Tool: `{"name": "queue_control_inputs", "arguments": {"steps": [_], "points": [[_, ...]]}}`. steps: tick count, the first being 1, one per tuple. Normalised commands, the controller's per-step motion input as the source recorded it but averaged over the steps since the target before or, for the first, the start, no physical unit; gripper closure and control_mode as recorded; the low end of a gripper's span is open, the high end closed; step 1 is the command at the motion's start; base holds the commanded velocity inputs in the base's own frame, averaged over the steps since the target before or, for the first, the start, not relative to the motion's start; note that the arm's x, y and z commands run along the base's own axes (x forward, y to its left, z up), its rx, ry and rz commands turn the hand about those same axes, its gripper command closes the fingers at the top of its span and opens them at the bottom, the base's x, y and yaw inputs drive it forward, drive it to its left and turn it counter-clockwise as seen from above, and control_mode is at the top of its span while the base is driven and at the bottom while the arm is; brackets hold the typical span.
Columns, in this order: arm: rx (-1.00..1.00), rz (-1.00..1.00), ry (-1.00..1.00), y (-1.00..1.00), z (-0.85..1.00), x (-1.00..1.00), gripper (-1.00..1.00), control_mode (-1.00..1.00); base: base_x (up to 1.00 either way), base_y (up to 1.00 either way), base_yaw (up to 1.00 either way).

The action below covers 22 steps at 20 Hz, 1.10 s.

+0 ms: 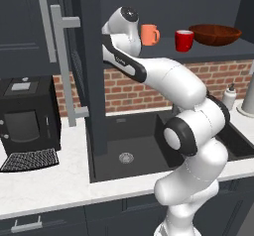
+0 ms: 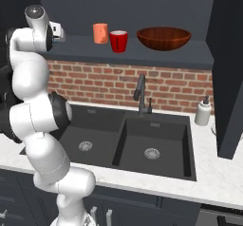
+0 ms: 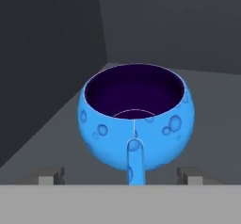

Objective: Gather all objects into one cabinet and sort the glasses and bowls to opposite sides.

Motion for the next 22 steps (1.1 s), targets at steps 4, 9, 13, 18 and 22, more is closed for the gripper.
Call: {"name": "queue_control_inputs", "arguments": {"steps": [4,9,13,18,22], "points": [[0.00,-0.03,0.00,-0.12,0.00,-0.10,-1.00,-1.00,0.00,0.00,0.00],[0.00,-0.09,0.00,-0.56,0.02,-0.76,-1.00,-1.00,0.00,0.00,0.00],[0.02,-0.17,-0.01,-0.84,0.00,-1.00,-1.00,-1.00,0.00,0.00,0.00],[0.04,-0.14,0.00,-0.90,0.05,-1.00,-1.00,-1.00,0.00,0.00,0.00],[0.03,-0.13,-0.01,-0.86,0.16,-1.00,-1.00,-1.00,0.00,0.00,0.00]]}}
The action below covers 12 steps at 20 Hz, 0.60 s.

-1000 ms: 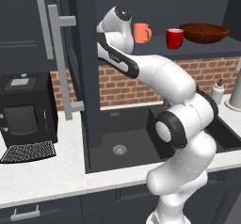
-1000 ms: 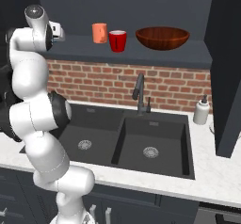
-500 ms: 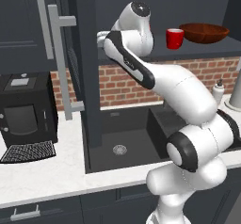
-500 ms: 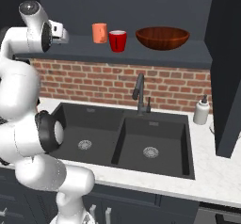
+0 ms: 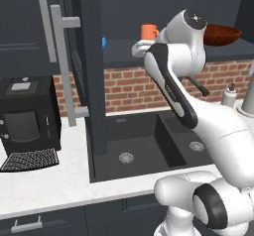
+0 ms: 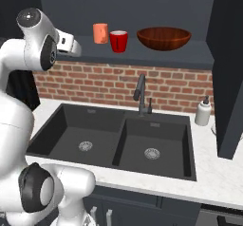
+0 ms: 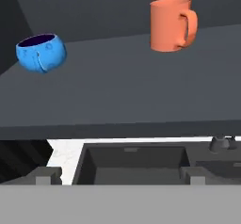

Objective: Gather all objects into one cabinet and sort the glasses and bowls to opposite sides.

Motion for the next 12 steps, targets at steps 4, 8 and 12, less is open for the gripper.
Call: {"name": "queue_control_inputs", "arguments": {"steps": [4,8,12], "points": [[0.03,-0.14,0.00,-0.85,0.23,-0.95,-1.00,-1.00,0.00,0.00,0.00],[0.02,-0.13,-0.01,-0.72,0.46,-0.84,-1.00,-1.00,0.00,0.00,0.00],[0.01,-0.10,0.00,-0.56,0.48,-0.63,-1.00,-1.00,0.00,0.00,0.00]]}}
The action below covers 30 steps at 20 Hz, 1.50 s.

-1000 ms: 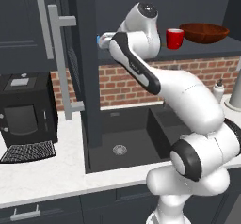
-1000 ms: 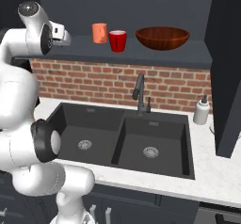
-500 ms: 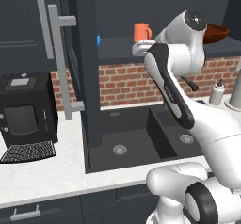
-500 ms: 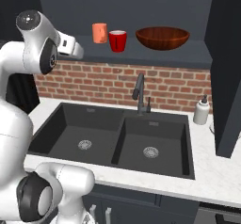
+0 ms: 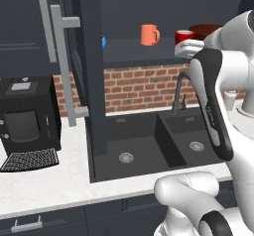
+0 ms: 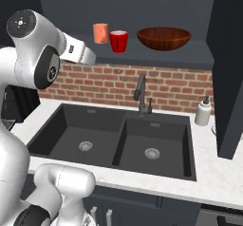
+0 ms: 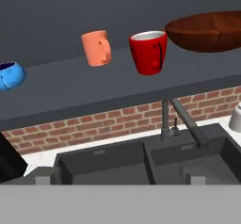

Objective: Gather all objects into one cabinet and sort the glasses and bowls to opposite sides.

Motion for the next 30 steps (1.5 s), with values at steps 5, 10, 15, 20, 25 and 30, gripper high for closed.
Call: {"name": "queue_control_inputs", "arguments": {"steps": [5,10,15,20,25,30], "points": [[0.00,-0.02,-0.01,-0.51,0.19,-0.08,-1.00,-1.00,0.00,0.00,0.00],[0.00,0.01,-0.13,-0.37,0.00,0.00,-1.00,-1.00,0.00,0.00,0.00],[0.00,0.09,-0.14,-0.23,0.00,0.04,-1.00,-1.00,0.00,0.00,0.00],[0.00,0.06,-0.11,-0.11,0.00,0.01,-1.00,-1.00,0.00,0.00,0.00],[0.00,0.01,-0.03,0.00,-0.03,0.06,-1.00,-1.00,0.00,0.00,0.00],[0.00,0.00,0.01,0.00,0.00,0.16,-1.00,-1.00,0.00,0.00,0.00]]}}
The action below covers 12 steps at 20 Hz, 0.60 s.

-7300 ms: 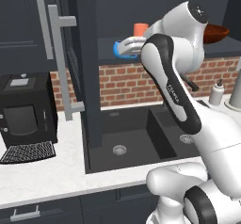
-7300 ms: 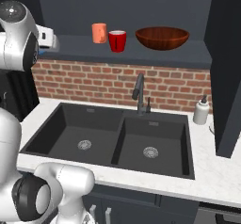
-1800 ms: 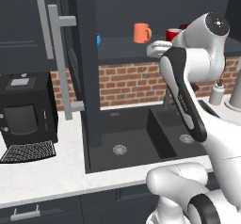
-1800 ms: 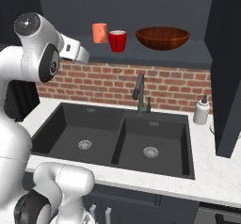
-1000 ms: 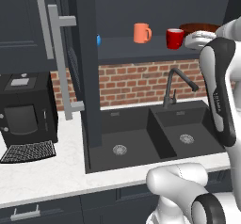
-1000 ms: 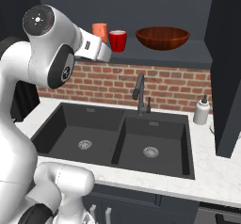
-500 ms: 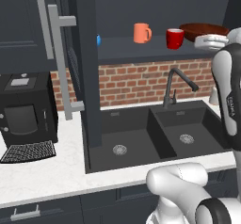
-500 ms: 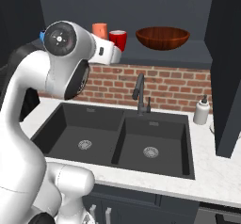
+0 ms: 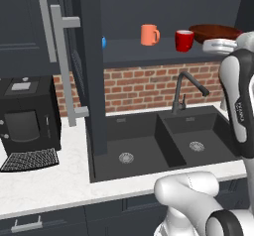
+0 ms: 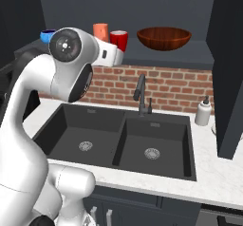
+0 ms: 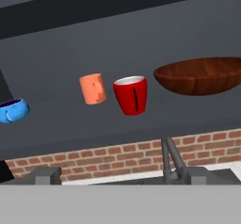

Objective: Gather all objects into one cabinet and sort the glasses and bowls to opposite sides.

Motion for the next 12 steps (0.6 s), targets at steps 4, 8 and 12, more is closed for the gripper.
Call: {"name": "queue_control_inputs", "arguments": {"steps": [4,8,12], "points": [[0.00,0.00,0.02,0.00,0.00,0.15,-1.00,-1.00,0.00,0.00,0.00],[0.00,0.00,0.03,0.00,0.00,0.33,-1.00,-1.00,0.00,0.00,0.00],[0.00,0.00,0.01,0.00,0.00,0.52,-1.00,-1.00,0.00,0.00,0.00]]}}
